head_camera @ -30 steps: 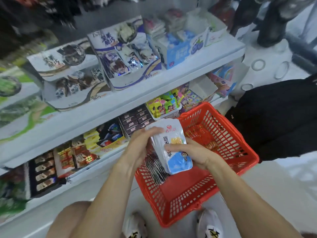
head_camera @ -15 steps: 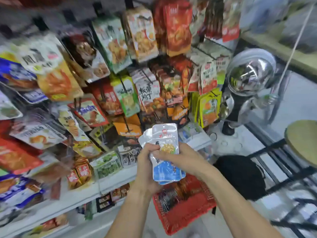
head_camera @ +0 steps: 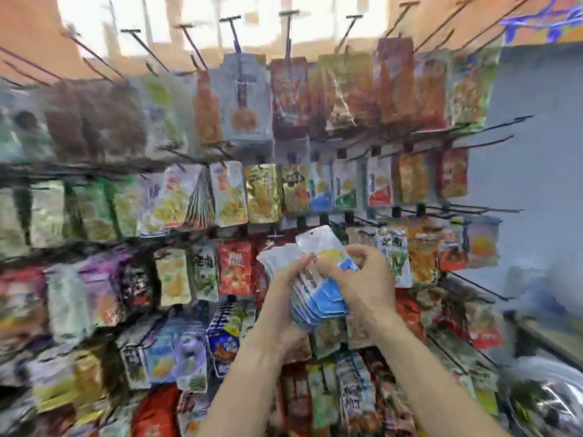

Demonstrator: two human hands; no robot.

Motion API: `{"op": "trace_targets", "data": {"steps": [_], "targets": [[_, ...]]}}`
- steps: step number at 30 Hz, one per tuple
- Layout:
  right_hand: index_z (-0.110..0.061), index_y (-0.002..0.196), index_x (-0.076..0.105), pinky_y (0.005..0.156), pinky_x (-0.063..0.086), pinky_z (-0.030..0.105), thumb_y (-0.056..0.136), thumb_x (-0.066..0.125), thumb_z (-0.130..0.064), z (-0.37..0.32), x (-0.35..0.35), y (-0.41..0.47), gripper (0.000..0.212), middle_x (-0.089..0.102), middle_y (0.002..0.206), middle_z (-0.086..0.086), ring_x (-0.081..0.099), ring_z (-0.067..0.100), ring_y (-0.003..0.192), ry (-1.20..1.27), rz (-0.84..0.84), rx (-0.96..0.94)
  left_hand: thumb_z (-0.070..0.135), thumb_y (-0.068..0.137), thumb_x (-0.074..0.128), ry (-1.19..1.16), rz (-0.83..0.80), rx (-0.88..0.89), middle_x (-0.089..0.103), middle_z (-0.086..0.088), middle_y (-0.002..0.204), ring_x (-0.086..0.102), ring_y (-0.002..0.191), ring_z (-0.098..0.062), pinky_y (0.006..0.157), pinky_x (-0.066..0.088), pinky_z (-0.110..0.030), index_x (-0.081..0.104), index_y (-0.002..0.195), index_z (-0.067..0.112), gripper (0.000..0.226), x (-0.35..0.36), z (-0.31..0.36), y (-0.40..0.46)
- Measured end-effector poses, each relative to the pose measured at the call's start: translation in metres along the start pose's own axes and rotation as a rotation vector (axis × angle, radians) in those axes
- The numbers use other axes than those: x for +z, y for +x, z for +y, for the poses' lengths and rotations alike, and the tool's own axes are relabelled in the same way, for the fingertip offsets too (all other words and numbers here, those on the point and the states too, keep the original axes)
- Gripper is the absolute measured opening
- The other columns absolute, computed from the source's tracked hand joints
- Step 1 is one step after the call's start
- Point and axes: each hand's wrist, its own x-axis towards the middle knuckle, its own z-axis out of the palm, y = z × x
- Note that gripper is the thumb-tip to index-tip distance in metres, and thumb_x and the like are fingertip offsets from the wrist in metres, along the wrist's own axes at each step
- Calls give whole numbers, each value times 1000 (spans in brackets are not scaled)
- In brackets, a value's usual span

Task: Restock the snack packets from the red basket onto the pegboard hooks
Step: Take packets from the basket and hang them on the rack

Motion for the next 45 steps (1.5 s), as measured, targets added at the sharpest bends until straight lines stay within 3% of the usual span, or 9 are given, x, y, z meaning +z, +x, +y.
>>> {"op": "trace_targets", "data": {"steps": [6, 13, 16, 19, 27, 35, 40, 43, 45], "targets": [[-22, 109, 55, 59, 43, 13, 76, 92, -33, -15, 17, 15, 51, 65, 95, -12, 57, -7, 78, 25, 114, -115, 12, 93, 47, 65, -73, 86, 75, -19, 97, 73, 78, -33, 82, 58, -43, 83, 83, 4, 39, 5, 25, 16], [-39, 113, 53, 91, 58, 42, 82, 88, -21, -28, 19, 66, 50, 64, 122, -9, 66, 14, 112, 263, 2, -213, 11, 90, 59, 161, 54, 192, 70, -20, 90, 68, 72, -36, 63, 61, -44, 67, 102, 2, 17, -3, 71, 54], [-31, 118, 65, 108, 48, 39, 84, 86, -22, -34, 20, 106, 41, 62, 124, -21, 54, 8, 126, 236, 31, -253, 12, 75, 74, 160, 80, 228, 66, -19, 97, 66, 83, -37, 73, 60, -50, 63, 108, 4, 36, -9, 91, 65], [-27, 125, 67, 108, 47, 35, 86, 85, -21, -35, 26, 140, 43, 64, 128, -14, 55, 10, 128, 206, 60, -257, 14, 63, 77, 166, 60, 239, 64, -20, 106, 62, 93, -39, 77, 58, -50, 63, 113, 4, 52, -6, 104, 72], [-24, 145, 59, 108, 39, 27, 90, 81, -19, -27, 33, 174, 60, 58, 146, -11, 49, 7, 137, 158, 27, -271, 6, 95, 54, 172, -27, 249, 75, -22, 89, 74, 70, -33, 60, 63, -39, 62, 112, -1, 20, 3, 115, 93], [-33, 156, 44, 113, 31, 28, 100, 69, -16, -27, 24, 177, 63, 42, 159, -14, 35, 5, 147, 87, -113, -293, 6, 97, 52, 207, -75, 236, 74, -17, 83, 74, 70, -31, 63, 62, -40, 64, 104, 2, 15, 7, 115, 102], [-34, 159, 39, 112, 34, 26, 103, 64, -16, -29, 19, 179, 64, 37, 163, -14, 35, 16, 151, 68, -132, -269, 4, 93, 55, 160, -77, 237, 74, -30, 112, 70, 105, -46, 101, 55, -60, 62, 122, 0, 31, 8, 113, 104], [-40, 157, 40, 94, 56, 34, 104, 61, -15, -32, 21, 180, 62, 36, 164, -11, 62, 41, 120, 57, -152, -232, 5, 89, 58, 176, -59, 229, 73, -31, 112, 69, 106, -48, 100, 55, -61, 63, 124, 0, 35, 7, 112, 107], [-40, 157, 40, 91, 58, 43, 104, 60, -14, -34, 23, 182, 62, 37, 164, -10, 64, 47, 111, 34, -155, -224, 6, 90, 59, 185, -52, 228, 73, -31, 113, 71, 102, -47, 96, 57, -61, 63, 125, 0, 36, 7, 112, 107]]}}
